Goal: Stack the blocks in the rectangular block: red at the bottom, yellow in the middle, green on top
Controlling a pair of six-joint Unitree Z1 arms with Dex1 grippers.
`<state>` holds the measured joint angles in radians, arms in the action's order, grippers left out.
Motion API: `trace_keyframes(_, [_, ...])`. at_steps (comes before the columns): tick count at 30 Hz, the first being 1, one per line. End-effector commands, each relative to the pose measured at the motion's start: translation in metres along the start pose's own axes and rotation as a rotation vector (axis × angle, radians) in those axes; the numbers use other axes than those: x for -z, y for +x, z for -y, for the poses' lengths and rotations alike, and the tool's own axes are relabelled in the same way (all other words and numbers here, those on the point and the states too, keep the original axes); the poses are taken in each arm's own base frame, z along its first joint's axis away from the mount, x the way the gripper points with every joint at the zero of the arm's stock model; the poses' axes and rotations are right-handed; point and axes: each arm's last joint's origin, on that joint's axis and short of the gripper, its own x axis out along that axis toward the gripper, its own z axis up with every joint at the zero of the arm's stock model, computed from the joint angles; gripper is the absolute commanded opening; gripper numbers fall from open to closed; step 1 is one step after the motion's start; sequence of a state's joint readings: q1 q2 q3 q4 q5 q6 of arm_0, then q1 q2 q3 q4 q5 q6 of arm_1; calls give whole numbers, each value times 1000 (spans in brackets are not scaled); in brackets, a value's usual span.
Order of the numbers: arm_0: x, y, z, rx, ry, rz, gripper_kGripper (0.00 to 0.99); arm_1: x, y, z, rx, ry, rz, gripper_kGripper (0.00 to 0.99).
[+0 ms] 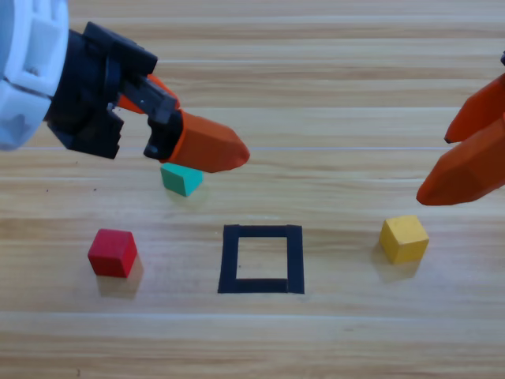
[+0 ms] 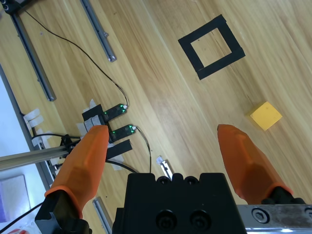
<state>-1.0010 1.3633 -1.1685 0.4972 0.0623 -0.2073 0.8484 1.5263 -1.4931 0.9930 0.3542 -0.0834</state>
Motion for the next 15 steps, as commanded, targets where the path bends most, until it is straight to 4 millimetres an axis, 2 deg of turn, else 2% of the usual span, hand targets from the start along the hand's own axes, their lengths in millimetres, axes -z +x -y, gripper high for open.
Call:
trace_keyframes(1, [3,8,4,-4,2,-31,990,-2,12,-1,5,-12,-29,983])
trace_keyframes(7, [3,8,4,-9,-1,-33,990,-1,12,-2,10,-11,-32,983])
trace_keyframes(10, [4,10,4,-12,0,-37,990,2,9,2,93,5,-33,985])
trace_keyframes(15, [6,10,3,-29,-20,-50,990,-1,0,29,275,164,-2,983])
